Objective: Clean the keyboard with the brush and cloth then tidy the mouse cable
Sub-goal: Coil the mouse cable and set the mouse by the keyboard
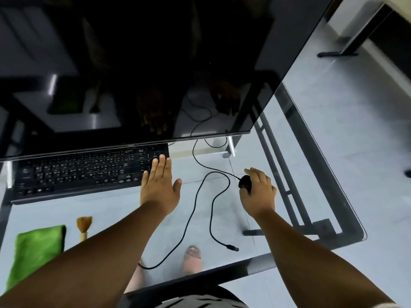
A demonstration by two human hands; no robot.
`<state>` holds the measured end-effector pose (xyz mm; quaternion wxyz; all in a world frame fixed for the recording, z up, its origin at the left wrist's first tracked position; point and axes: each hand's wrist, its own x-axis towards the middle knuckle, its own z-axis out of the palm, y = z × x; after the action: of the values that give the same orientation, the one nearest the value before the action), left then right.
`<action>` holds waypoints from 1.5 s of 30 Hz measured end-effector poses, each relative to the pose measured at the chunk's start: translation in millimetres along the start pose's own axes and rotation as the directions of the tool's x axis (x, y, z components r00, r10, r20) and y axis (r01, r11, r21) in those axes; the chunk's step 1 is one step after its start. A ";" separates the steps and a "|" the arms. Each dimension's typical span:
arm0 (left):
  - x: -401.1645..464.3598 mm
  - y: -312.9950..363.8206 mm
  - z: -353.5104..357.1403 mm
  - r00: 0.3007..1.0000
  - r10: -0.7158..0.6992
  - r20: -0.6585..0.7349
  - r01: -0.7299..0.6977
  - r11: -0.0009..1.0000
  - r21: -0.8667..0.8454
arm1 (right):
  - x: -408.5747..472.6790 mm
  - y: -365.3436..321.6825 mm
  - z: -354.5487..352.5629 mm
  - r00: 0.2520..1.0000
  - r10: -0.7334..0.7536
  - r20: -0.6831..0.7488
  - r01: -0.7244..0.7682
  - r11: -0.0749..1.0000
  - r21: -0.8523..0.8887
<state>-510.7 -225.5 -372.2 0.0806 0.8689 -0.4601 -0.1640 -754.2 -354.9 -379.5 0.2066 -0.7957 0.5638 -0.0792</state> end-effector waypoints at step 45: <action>12.0 -51.2 -15.1 0.998 -0.059 0.011 0.059 0.998 0.006 | 59.0 -94.8 50.4 0.948 0.282 -0.146 -0.206 0.896 0.393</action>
<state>-459.4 -206.8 -375.5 0.0706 0.8813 -0.4353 -0.1697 -633.3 -371.3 -391.6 0.3050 -0.6525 0.6519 -0.2373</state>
